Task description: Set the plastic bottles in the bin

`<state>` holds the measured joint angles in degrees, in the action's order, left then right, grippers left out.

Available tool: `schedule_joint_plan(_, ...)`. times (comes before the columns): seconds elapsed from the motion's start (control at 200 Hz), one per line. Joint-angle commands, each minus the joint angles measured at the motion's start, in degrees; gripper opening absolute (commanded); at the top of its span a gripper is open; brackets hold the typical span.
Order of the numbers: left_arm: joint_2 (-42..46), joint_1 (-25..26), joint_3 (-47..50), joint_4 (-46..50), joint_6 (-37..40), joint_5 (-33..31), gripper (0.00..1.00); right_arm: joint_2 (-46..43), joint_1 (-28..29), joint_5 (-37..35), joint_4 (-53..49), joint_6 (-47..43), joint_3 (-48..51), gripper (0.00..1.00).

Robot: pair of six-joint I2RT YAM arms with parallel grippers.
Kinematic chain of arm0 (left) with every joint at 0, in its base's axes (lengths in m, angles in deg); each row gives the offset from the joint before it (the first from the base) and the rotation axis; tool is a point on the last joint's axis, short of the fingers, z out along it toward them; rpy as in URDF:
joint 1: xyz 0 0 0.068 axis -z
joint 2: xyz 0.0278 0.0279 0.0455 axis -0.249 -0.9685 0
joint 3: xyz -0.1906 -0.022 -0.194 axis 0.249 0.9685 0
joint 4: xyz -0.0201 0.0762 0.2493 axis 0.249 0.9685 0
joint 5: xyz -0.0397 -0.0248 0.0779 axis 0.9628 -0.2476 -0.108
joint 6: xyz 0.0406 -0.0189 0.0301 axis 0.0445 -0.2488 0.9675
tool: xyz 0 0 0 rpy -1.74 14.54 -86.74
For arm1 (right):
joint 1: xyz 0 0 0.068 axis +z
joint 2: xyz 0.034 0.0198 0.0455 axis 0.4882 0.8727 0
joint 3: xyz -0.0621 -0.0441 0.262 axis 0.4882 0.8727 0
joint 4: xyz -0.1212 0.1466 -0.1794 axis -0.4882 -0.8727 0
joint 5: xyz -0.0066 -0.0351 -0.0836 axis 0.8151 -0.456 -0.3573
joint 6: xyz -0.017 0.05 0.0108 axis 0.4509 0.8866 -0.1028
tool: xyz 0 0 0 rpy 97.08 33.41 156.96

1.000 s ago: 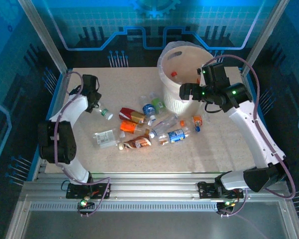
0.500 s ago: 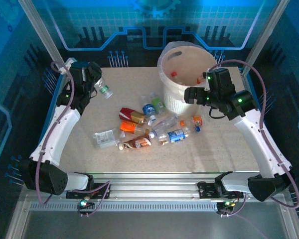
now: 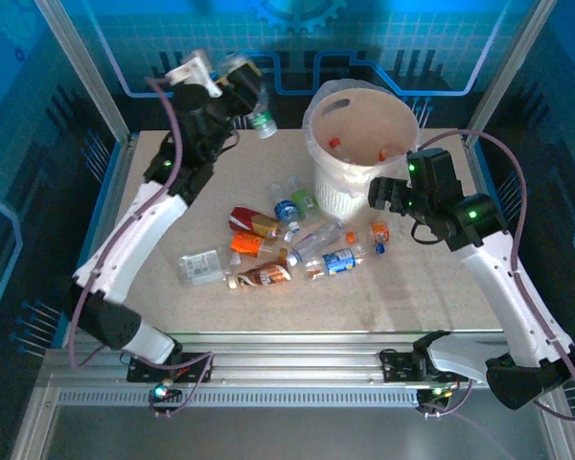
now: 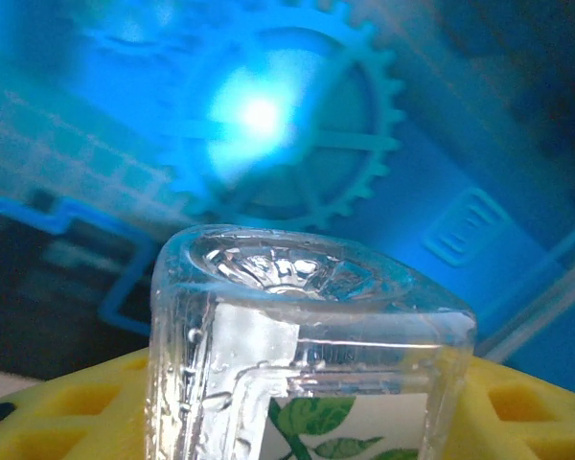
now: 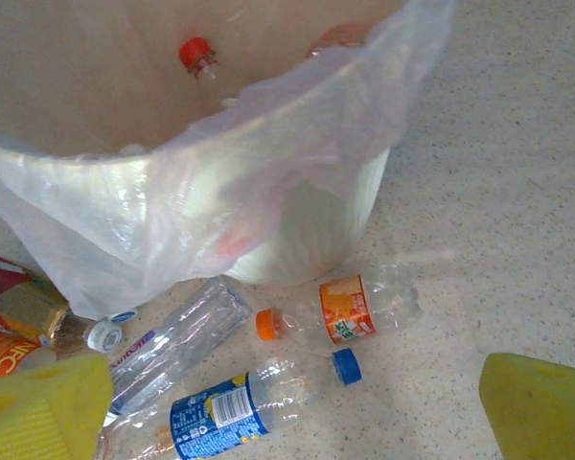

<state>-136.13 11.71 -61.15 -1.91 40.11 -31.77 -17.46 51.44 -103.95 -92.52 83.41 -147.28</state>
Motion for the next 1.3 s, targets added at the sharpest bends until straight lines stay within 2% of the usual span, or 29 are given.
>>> schedule_joint_plan(0.0,-6.78,4.02,-5.89,-7.28,6.79,3.9,0.31,-2.32,0.2,-3.78,1.02,2.95,1.67,1.0)
schedule_joint_plan(0.215,-19.87,8.01,-19.8,-9.15,10.48,10.24,0.3,-5.76,-0.24,-6.12,0.41,5.04,4.45,1.0)
schedule_joint_plan(0.455,-30.64,9.68,-29.58,-8.93,10.41,16.48,0.3,-9.67,-0.94,-7.59,-0.15,6.91,7.88,1.0)
schedule_joint_plan(0.855,-39.1,9.99,-32.56,-7.12,9.46,21.76,0.32,-14.18,-1.84,-10.32,-3.25,9.74,10.63,1.0)
schedule_joint_plan(1.296,-44.87,9.99,-35.94,-3.24,10.5,23.55,0.34,-14.35,-2.78,-10.77,-5.27,11.76,11.42,1.0)
